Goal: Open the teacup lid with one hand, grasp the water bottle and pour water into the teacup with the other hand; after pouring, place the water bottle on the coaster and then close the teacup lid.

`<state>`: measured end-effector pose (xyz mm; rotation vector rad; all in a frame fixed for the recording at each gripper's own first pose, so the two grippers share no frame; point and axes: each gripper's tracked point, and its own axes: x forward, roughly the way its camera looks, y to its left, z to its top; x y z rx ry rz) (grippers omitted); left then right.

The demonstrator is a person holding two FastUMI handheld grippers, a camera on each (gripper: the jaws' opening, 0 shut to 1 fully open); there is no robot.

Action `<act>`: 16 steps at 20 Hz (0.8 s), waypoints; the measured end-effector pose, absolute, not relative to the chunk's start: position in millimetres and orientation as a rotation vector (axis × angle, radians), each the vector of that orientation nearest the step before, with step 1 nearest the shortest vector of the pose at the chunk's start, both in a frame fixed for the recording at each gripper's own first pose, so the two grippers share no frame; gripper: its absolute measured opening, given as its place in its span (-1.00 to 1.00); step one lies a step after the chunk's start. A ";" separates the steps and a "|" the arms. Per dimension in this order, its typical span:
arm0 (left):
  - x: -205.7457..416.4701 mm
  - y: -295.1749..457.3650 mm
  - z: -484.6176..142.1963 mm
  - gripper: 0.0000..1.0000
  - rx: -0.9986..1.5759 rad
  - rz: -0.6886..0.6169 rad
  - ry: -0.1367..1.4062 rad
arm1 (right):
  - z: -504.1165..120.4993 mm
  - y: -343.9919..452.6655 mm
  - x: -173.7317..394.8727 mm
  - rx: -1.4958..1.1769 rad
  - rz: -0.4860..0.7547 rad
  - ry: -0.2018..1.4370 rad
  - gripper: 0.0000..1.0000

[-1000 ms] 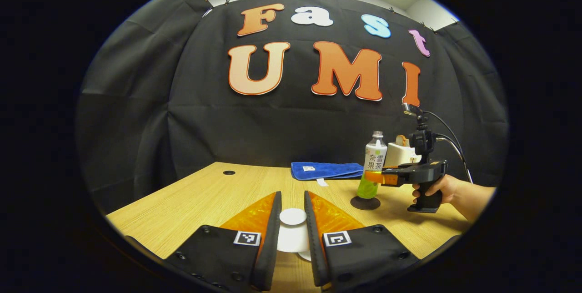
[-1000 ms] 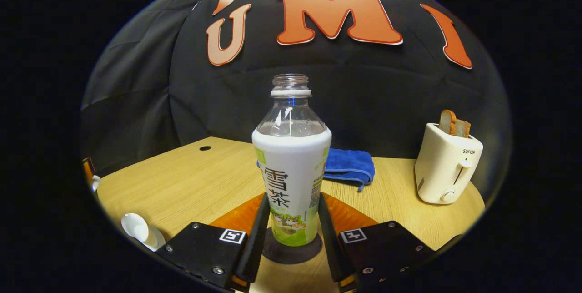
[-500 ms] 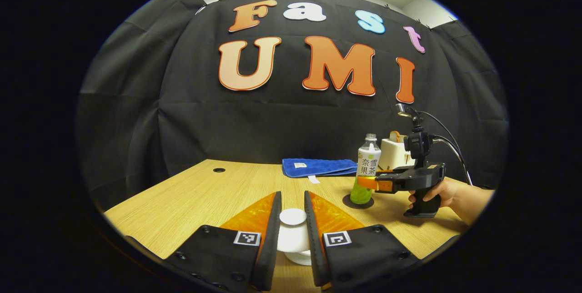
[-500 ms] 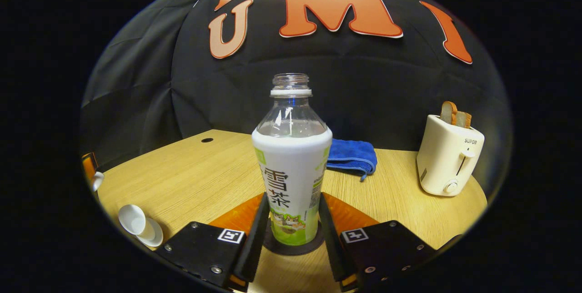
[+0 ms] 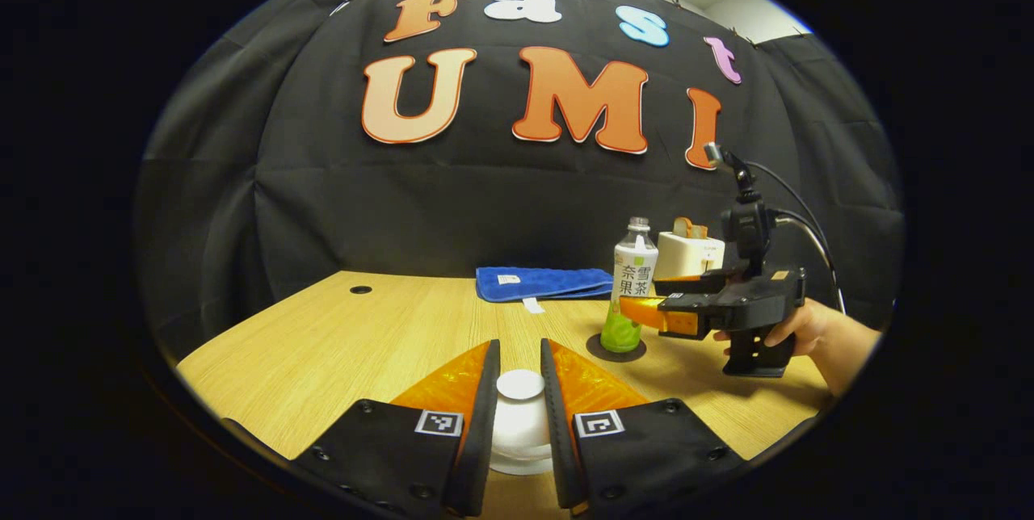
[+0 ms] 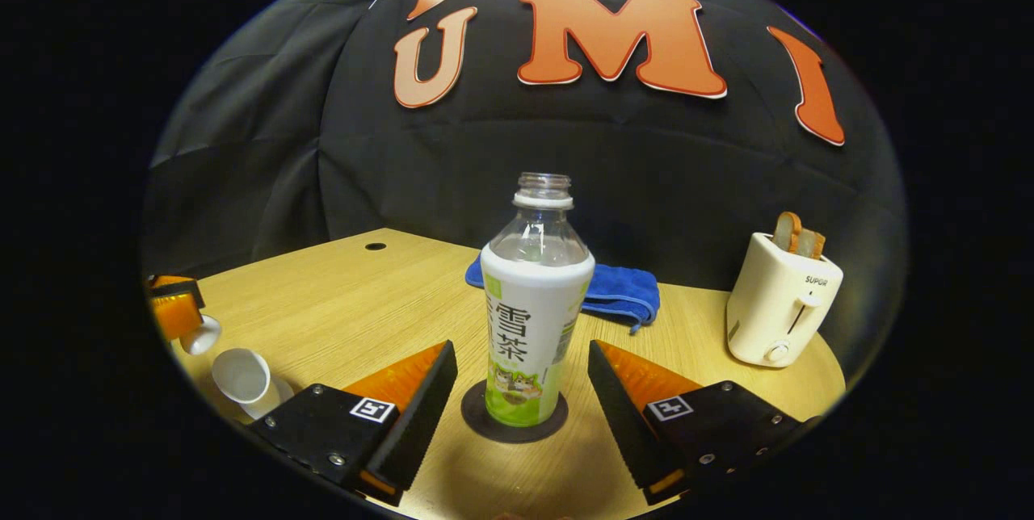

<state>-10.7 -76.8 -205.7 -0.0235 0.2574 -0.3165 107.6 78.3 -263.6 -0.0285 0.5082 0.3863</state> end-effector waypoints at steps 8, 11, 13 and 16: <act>-5.5 -87.2 -235.0 -0.27 0.049 -0.312 0.299 | -225.2 67.7 69.7 -0.012 0.401 0.432 0.94; -3.6 -91.5 -242.7 -0.27 0.072 -0.311 0.312 | -216.7 63.6 59.5 -0.002 0.411 0.415 0.95; -3.6 -91.9 -253.8 -0.27 0.101 -0.302 0.344 | -211.1 58.9 55.4 0.003 0.410 0.399 0.94; -1.5 -93.0 -253.3 -0.27 0.119 -0.292 0.342 | -209.8 52.0 49.8 -0.012 0.404 0.391 0.94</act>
